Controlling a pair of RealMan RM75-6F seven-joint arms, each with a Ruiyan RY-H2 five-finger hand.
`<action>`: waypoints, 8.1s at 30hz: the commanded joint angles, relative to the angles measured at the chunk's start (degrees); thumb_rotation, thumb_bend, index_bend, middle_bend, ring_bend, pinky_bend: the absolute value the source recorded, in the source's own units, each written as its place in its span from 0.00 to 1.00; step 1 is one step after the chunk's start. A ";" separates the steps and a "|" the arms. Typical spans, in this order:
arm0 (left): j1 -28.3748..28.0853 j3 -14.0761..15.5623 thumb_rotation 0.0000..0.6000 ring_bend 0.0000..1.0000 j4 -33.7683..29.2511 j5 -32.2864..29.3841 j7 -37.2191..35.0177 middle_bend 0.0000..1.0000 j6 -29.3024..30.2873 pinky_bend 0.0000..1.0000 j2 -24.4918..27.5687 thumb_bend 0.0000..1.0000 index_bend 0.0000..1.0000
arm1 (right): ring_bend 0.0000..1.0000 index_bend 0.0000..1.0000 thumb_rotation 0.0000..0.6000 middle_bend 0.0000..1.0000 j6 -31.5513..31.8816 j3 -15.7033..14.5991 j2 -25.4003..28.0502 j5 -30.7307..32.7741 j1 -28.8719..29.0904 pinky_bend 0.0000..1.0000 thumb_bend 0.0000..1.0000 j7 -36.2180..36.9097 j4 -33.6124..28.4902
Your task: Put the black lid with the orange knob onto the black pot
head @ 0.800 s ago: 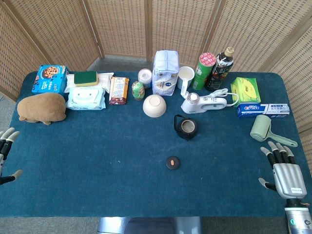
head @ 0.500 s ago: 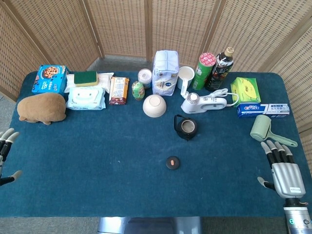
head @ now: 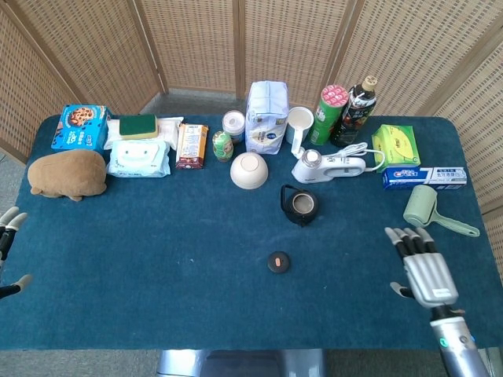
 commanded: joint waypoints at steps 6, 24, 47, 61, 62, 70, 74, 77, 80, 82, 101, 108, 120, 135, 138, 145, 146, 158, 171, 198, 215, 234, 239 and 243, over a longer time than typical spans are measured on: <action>-0.39 -0.11 1.00 0.00 -0.25 -2.15 1.00 0.00 -1.68 0.11 -0.20 0.16 0.00 | 0.37 0.15 1.00 0.33 -7.74 2.45 -4.91 2.81 6.74 0.32 0.02 -4.18 0.05; -0.39 -0.08 1.00 0.00 -0.10 -3.01 -0.87 0.00 -2.60 0.11 0.61 0.16 0.00 | 0.63 0.15 1.00 0.57 -19.72 2.69 -7.68 15.48 15.80 0.69 0.02 -15.83 -8.61; -0.27 0.24 1.00 0.00 -0.61 -3.23 -3.37 0.00 -3.53 0.11 2.12 0.16 0.00 | 0.64 0.16 1.00 0.59 -18.49 2.23 -16.49 34.20 25.66 0.70 0.04 -27.98 -9.17; -0.17 0.28 1.00 0.00 -0.63 -3.30 -4.80 0.00 -3.69 0.11 2.74 0.16 0.00 | 0.65 0.23 1.00 0.59 -12.27 1.60 -22.69 39.79 29.69 0.70 0.04 -34.98 -6.61; -0.14 0.27 1.00 0.00 -0.60 -3.29 -5.02 0.00 -3.64 0.11 2.80 0.16 0.00 | 0.65 0.24 1.00 0.59 -12.04 1.54 -22.80 39.81 29.78 0.70 0.04 -34.99 -6.53; -0.15 0.40 1.00 0.00 -0.62 -2.94 -5.73 0.00 -3.85 0.11 3.13 0.16 0.00 | 0.65 0.28 1.00 0.61 -10.97 1.28 -23.35 39.73 30.42 0.71 0.05 -34.27 -5.88; -0.18 0.44 1.00 0.00 -0.72 -2.91 -5.82 0.00 -3.96 0.11 3.20 0.16 0.00 | 0.65 0.29 1.00 0.61 -10.86 1.09 -23.88 39.97 30.76 0.71 0.07 -33.99 -5.61; -0.16 0.41 1.00 0.00 -0.81 -2.99 -6.00 0.00 -3.96 0.11 3.23 0.16 0.00 | 0.65 0.29 1.00 0.61 -10.64 1.08 -24.45 40.18 31.04 0.71 0.07 -33.95 -5.27; -0.17 0.44 1.00 0.00 -0.88 -2.92 -6.14 0.00 -3.99 0.11 3.30 0.16 0.00 | 0.65 0.29 1.00 0.61 -10.39 1.21 -25.19 40.74 31.34 0.71 0.08 -34.00 -4.80; -0.15 0.48 1.00 0.00 -0.87 -2.90 -6.20 0.00 -4.03 0.11 3.36 0.16 0.00 | 0.65 0.29 1.00 0.61 -10.27 1.36 -25.70 41.18 31.57 0.71 0.08 -34.07 -4.45; -0.16 0.50 1.00 0.00 -0.89 -3.09 -7.22 0.00 -4.36 0.11 3.85 0.16 0.00 | 0.66 0.39 1.00 0.61 -9.21 2.60 -29.18 42.85 32.67 0.71 0.17 -33.27 -1.36; -0.06 0.53 1.00 0.00 -0.90 -3.07 -7.53 0.00 -4.26 0.11 4.01 0.16 0.00 | 0.66 0.42 1.00 0.62 -9.18 3.06 -29.66 43.75 33.19 0.71 0.21 -33.28 -1.14; -0.28 0.53 1.00 0.00 -0.93 -3.39 -7.42 0.00 -4.83 0.11 4.03 0.16 0.00 | 0.66 0.43 1.00 0.62 -5.41 2.66 -25.73 40.37 33.15 0.71 0.21 -34.88 -9.43; -0.28 0.70 1.00 0.00 -1.24 -3.56 -7.80 0.00 -5.24 0.11 4.46 0.16 0.00 | 0.66 0.43 1.00 0.62 -1.84 11.50 -14.71 48.99 36.78 0.71 0.21 -39.72 -17.88; -0.37 0.69 1.00 0.00 -1.28 -3.77 -7.52 0.00 -5.46 0.11 4.43 0.16 0.00 | 0.66 0.43 1.00 0.62 -2.70 13.85 -12.70 53.05 38.11 0.71 0.21 -39.98 -16.65; -0.57 0.80 1.00 0.00 -2.28 -4.22 -5.67 0.00 -5.90 0.11 4.14 0.16 0.00 | 0.66 0.43 1.00 0.62 -6.69 17.58 -9.50 63.54 41.43 0.71 0.21 -39.49 -10.19; -0.64 0.80 1.00 0.00 -2.46 -4.33 -5.39 0.00 -6.01 0.11 4.13 0.16 0.00 | 0.66 0.43 1.00 0.62 -7.39 17.72 -9.39 64.61 41.87 0.71 0.21 -39.38 -9.30; -0.89 0.68 1.00 0.00 -3.28 -5.63 -3.18 0.00 -6.41 0.11 3.81 0.16 0.00 | 0.66 0.44 1.00 0.62 -14.71 17.70 -11.79 73.51 47.32 0.71 0.21 -37.61 2.09; -0.77 0.43 1.00 0.00 -3.31 -6.47 -2.90 0.00 -6.13 0.11 3.73 0.16 0.00 | 0.66 0.44 1.00 0.62 -17.42 14.79 -15.57 74.89 49.90 0.71 0.21 -35.25 7.93; -1.03 0.03 1.00 0.00 -3.19 -7.83 -3.49 0.00 -6.74 0.11 4.01 0.16 0.00 | 0.66 0.44 1.00 0.62 -19.73 12.52 -18.33 76.34 52.22 0.71 0.21 -32.07 13.65; -0.87 0.02 1.00 0.00 -3.07 -7.68 -4.60 0.00 -6.69 0.11 4.39 0.16 0.00 | 0.66 0.34 1.00 0.62 -20.10 11.46 -18.48 78.63 52.84 0.71 0.21 -32.48 14.29; -0.92 0.04 1.00 0.00 -2.79 -7.44 -5.21 0.00 -6.92 0.11 4.54 0.16 0.00 | 0.61 0.23 1.00 0.56 -14.45 9.74 -8.69 72.99 49.88 0.68 0.21 -30.78 1.21; -0.89 0.14 1.00 0.00 -2.66 -6.98 -5.50 0.00 -6.88 0.11 4.52 0.16 0.00 | 0.36 0.23 1.00 0.35 -11.23 7.92 -2.51 64.88 45.79 0.44 0.17 -27.56 -6.28; -0.86 0.35 1.00 0.00 -2.66 -6.25 -5.30 0.00 -6.76 0.11 4.39 0.16 0.00 | 0.15 0.20 0.91 0.17 -6.29 4.60 1.66 48.19 39.34 0.24 0.03 -20.77 -10.45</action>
